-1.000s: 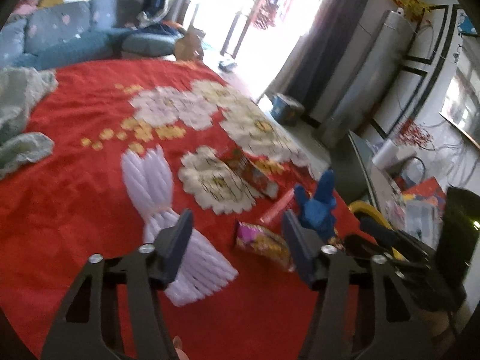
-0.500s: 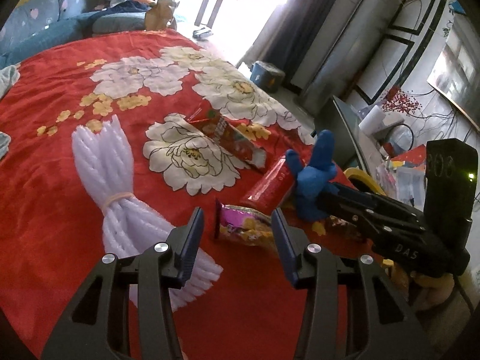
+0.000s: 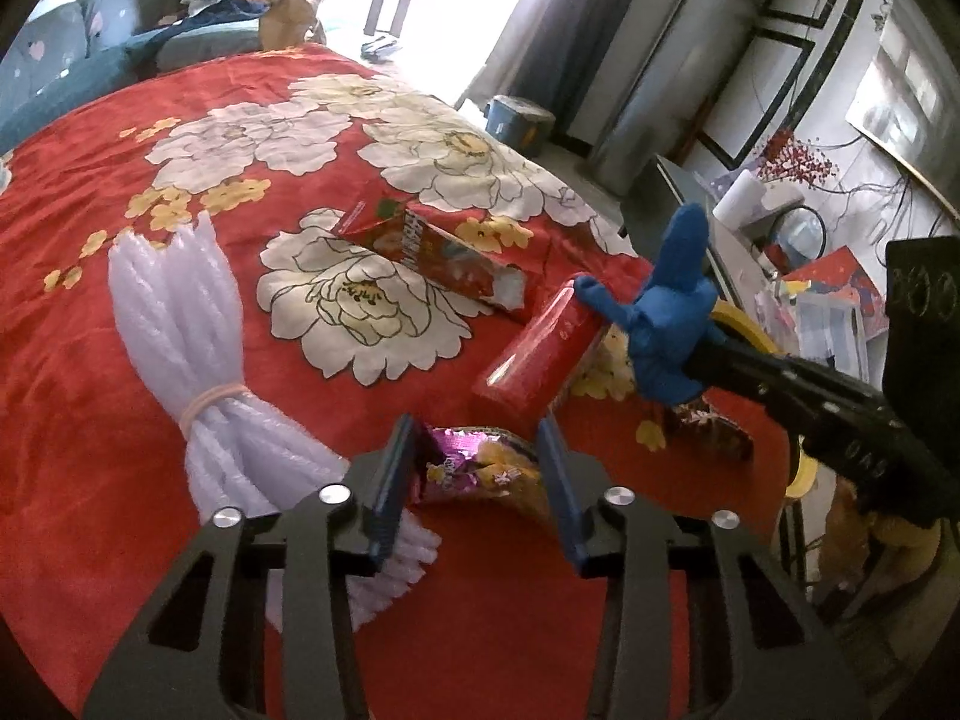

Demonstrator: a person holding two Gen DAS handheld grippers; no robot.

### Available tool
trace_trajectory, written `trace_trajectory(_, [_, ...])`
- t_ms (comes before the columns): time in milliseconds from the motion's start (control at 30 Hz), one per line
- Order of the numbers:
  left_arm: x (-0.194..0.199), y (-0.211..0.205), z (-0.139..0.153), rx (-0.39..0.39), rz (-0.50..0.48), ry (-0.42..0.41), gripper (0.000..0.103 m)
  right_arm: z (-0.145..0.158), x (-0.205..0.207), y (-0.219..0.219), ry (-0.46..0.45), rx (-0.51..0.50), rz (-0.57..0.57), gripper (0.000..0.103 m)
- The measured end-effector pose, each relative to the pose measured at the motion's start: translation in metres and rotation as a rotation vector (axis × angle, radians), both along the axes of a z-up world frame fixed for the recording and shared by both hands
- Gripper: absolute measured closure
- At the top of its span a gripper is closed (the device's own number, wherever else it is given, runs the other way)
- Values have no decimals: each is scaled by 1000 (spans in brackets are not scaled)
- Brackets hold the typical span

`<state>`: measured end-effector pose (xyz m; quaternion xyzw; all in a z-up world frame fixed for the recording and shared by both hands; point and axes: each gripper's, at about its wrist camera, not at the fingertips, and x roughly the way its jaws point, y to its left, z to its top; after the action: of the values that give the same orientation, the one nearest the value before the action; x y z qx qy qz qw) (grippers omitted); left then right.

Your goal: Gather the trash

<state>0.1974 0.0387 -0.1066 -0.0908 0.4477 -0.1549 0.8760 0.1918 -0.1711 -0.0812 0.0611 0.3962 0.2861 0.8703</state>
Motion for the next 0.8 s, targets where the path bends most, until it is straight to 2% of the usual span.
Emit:
trace_trajectory(100, [-5,1,2,3,6,-6,86,3,-1,-2,-5,9,-6,101])
trace_trajectory(133, [-7,2,4,-4,12,-11,96,4,-2,-3,-6,11,-6,101])
trace_trajectory(167, [-8,3,5,0,17,-15,102,5,-3,-3,-9,12,-7,101])
trace_trajectory(367, [-18,0,9,-5,6,-16,102,12,-8,-6,-30,15,-13,102])
trace_trajectory(700, [-36,-20,16,61,-42,-20,100,30,-15,-21,-74,37,-32,102])
trace_trajectory(733, [-37,-22,17,71,-49,-20,92,33,-16,-22,-79,38,-34,102])
trace_trajectory(767, [-39,-25,17,79,-57,-19,77,35,-16,-24,-85,41,-37,102])
trace_trajectory(800, [-39,-26,17,84,-61,-17,71,37,-16,-25,-89,44,-40,102])
